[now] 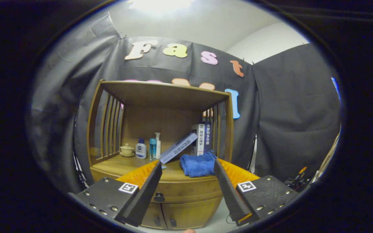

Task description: Pull open the drawer, take out the items inside it, and place them on the countertop above the cabinet.

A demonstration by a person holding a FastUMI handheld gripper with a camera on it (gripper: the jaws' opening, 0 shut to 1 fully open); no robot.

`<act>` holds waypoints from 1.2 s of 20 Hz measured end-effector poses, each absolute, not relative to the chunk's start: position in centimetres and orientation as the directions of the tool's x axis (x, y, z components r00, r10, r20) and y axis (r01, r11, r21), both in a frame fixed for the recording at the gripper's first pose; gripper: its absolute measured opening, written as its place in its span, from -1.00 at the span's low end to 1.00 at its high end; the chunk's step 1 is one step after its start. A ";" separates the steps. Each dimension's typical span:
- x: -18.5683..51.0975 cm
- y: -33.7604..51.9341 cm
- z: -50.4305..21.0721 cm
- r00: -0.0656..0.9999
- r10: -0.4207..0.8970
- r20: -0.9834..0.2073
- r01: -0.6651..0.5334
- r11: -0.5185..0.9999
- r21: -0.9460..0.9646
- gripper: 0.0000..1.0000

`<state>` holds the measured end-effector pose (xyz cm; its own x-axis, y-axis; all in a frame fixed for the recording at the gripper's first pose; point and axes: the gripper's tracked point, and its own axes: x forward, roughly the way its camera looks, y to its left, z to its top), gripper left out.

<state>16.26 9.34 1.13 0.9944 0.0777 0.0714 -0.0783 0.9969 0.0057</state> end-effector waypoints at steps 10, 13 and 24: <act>16.4 9.3 0.3 0.996 0.079 0.036 -0.079 0.997 0.019 0.92; 16.3 9.4 0.4 0.996 0.083 0.036 -0.084 0.996 0.025 0.92; 16.3 8.9 0.0 0.996 0.080 0.026 -0.081 0.996 0.044 0.93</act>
